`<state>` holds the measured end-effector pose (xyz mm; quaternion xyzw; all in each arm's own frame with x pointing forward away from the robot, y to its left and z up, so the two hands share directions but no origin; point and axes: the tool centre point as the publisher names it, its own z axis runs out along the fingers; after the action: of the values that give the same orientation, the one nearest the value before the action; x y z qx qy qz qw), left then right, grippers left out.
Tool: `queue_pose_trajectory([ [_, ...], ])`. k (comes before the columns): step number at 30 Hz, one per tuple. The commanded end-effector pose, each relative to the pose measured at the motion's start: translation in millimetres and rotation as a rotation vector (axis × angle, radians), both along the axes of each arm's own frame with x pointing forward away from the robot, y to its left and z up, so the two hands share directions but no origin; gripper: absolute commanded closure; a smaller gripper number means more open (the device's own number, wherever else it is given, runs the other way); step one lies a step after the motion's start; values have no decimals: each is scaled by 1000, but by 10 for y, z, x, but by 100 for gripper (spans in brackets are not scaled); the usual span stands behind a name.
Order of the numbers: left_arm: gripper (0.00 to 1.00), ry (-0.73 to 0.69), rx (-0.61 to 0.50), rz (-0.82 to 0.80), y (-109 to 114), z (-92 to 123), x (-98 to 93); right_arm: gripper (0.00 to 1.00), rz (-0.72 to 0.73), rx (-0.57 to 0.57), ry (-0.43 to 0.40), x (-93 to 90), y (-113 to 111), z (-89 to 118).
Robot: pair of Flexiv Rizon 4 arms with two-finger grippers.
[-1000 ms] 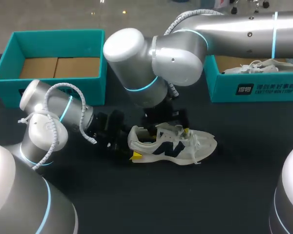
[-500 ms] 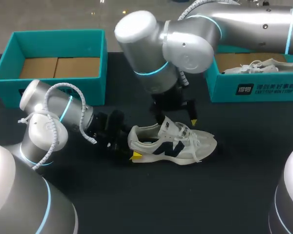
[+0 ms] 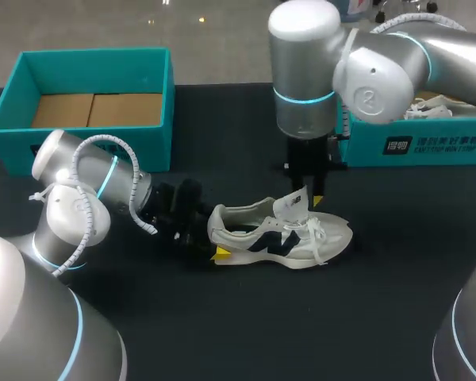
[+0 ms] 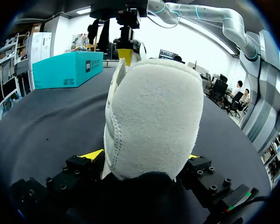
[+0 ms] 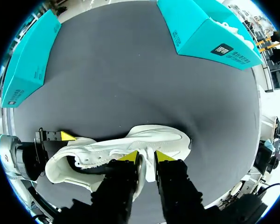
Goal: Take the shoe out of the shoebox, open the shoe tongue, remove and reinsert the insole, then place the shoe into the shoebox
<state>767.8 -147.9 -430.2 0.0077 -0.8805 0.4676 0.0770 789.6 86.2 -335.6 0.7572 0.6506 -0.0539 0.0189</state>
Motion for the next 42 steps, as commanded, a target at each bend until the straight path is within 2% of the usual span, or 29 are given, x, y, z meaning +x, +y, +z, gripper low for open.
queue_pose_trajectory([
  [1, 100, 0, 1, 0, 5, -21, 10, 100, -1, 123, -12, -4, -156, 29],
  [6, 100, 0, 1, 0, 5, -21, 10, 98, 32, 140, 1, 13, -218, 35],
  [8, 100, 0, 1, 0, 5, -21, 10, 58, 39, 139, 1, -5, -193, 69],
  [9, 100, 0, 1, 0, 5, -21, 10, 22, 43, 137, -2, -22, -171, 96],
  [10, 100, 0, 1, 0, 5, -21, 10, 0, 44, 135, -3, -38, -152, 117],
  [18, 100, 0, 1, 0, 5, -21, 10, 0, -128, 11, 21, -248, -97, 279],
  [25, 100, 0, 1, 0, 5, -21, 10, 0, -148, 1, 26, -323, 34, 330],
  [35, 100, 0, 1, 0, 5, -21, 10, 0, -148, 51, 16, -453, 226, 418],
  [36, 100, 0, 1, 0, 5, -21, 10, 11, -142, 53, 18, -459, 245, 412],
  [38, 100, 0, 1, 0, 5, -21, 10, 50, -130, 54, 26, -467, 277, 393],
  [40, 100, 0, 1, 0, 5, -21, 10, 60, -122, 63, 29, -472, 302, 375],
  [42, 100, 0, 1, 0, 5, -21, 10, 63, -118, 64, 32, -466, 317, 359],
])
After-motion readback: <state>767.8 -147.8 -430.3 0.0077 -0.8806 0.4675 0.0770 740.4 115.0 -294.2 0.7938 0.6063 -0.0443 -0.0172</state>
